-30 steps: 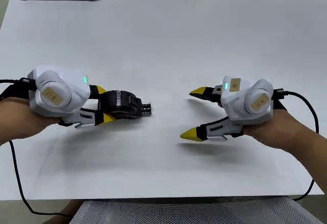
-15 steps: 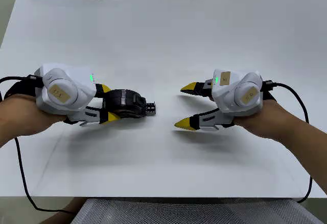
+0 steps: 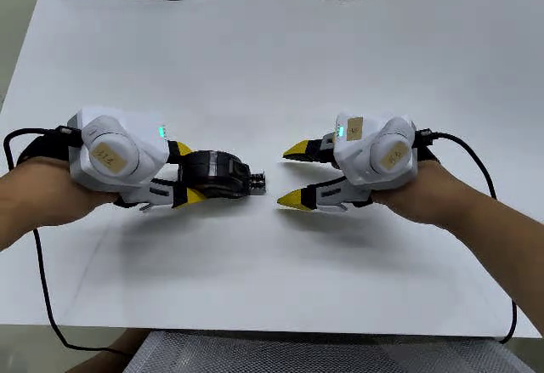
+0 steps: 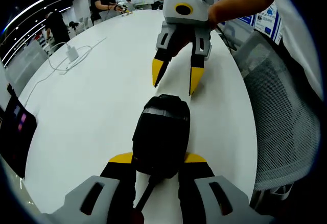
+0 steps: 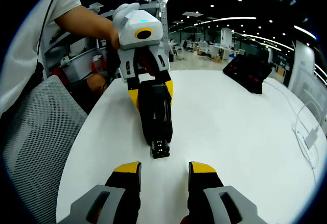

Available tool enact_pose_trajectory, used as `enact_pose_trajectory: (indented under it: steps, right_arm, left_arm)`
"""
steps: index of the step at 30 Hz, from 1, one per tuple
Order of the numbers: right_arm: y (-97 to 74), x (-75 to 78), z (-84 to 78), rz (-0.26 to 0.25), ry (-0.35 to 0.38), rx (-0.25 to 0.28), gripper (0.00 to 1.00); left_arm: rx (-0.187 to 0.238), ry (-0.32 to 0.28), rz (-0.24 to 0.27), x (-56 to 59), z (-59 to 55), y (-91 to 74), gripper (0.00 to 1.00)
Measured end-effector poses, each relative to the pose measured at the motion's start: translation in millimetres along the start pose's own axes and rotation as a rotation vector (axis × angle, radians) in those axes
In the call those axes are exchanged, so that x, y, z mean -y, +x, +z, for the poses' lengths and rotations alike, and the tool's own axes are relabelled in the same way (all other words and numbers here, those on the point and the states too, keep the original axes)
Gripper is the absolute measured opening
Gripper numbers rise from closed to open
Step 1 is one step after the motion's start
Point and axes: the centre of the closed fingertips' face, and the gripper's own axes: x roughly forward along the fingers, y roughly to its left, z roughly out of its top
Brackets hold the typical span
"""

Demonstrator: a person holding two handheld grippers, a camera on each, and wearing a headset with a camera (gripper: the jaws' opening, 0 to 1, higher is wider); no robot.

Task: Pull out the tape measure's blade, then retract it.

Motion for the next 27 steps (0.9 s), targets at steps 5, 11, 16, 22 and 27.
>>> enact_pose_trajectory:
  steps: [5, 11, 16, 22, 27]
  right_arm:
    - [8.8, -2.3, 2.7, 0.019, -0.019, 0.002, 0.30]
    - [15.6, -3.3, 4.4, 0.031, -0.033, 0.007, 0.27]
    - [20.3, -3.7, 5.6, 0.036, -0.044, 0.014, 0.22]
    - [25.9, -4.0, 6.6, 0.036, -0.057, 0.023, 0.17]
    - [29.3, -4.6, 6.5, 0.041, -0.060, 0.025, 0.15]
  left_arm:
    - [0.002, -0.001, 0.002, -0.2, 0.0, 0.4, 0.26]
    - [0.000, -0.002, 0.001, -0.1, -0.1, 0.6, 0.26]
    - [0.001, -0.001, 0.001, -0.2, -0.4, 0.7, 0.26]
    - [0.000, -0.005, -0.002, -0.1, -0.5, 0.6, 0.26]
    - [0.001, -0.004, -0.007, -0.5, -0.7, 1.0, 0.26]
